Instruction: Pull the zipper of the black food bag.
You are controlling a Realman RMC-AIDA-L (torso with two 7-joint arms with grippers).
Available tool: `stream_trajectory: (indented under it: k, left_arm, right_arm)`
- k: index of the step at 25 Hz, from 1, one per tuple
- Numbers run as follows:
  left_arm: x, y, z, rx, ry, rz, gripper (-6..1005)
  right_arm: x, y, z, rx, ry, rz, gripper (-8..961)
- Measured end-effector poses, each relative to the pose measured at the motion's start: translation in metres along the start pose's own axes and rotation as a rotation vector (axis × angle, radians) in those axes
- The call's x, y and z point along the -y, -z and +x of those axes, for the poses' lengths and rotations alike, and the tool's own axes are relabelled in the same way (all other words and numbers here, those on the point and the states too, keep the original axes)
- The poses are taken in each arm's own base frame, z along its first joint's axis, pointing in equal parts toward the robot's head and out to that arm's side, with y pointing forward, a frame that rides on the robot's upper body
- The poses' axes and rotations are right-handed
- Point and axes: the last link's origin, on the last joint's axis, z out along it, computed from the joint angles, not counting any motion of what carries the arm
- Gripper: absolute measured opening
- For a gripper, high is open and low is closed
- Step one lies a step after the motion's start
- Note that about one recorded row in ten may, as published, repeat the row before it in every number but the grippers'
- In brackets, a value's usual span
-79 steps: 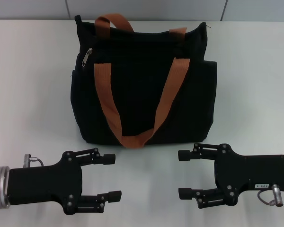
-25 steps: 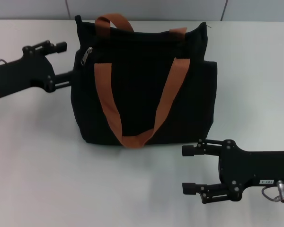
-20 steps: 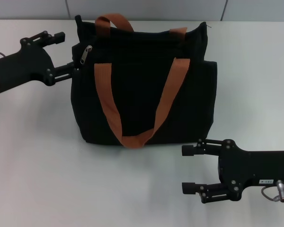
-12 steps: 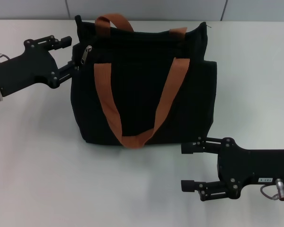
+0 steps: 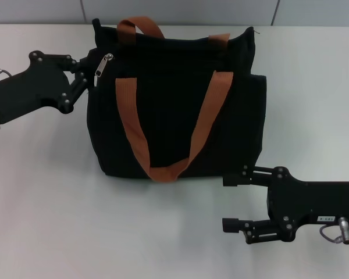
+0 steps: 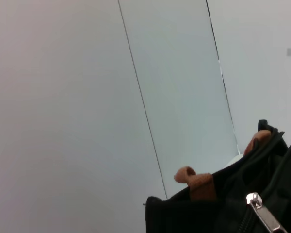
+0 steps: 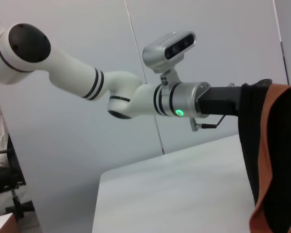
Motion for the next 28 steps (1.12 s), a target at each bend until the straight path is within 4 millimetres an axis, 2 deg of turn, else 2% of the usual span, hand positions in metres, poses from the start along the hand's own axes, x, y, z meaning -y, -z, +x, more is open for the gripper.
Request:
stream_trajectory:
  k: [3, 10, 17, 18, 19, 22, 28]
  left_arm:
    - [-0.001, 0.002, 0.001, -0.018, -0.01, 0.007, 71]
    - [-0.005, 0.008, 0.002, -0.057, -0.029, 0.046, 32]
    - [-0.008, 0.01, 0.004, -0.086, -0.035, 0.052, 27]
    - [-0.008, 0.01, 0.006, -0.103, -0.031, 0.064, 27]
    - [-0.008, 0.01, 0.006, -0.103, -0.031, 0.064, 27]
    - [-0.01, 0.01, 0.007, -0.113, -0.031, 0.066, 28]
    - [-0.015, 0.01, 0.009, -0.134, -0.056, 0.051, 29]
  right_arm:
    - [-0.001, 0.0, -0.007, 0.044, 0.006, -0.012, 817]
    - [0.001, -0.004, -0.045, 0.219, -0.044, -0.089, 817]
    - [0.031, -0.017, -0.098, 0.239, -0.283, -0.146, 815]
    - [0.04, -0.024, -0.112, 0.219, -0.347, -0.158, 815]
    - [0.04, -0.024, -0.112, 0.219, -0.347, -0.158, 814]
    - [0.052, -0.034, -0.132, 0.181, -0.428, -0.159, 812]
    - [0.079, -0.06, -0.154, 0.056, -0.566, -0.052, 809]
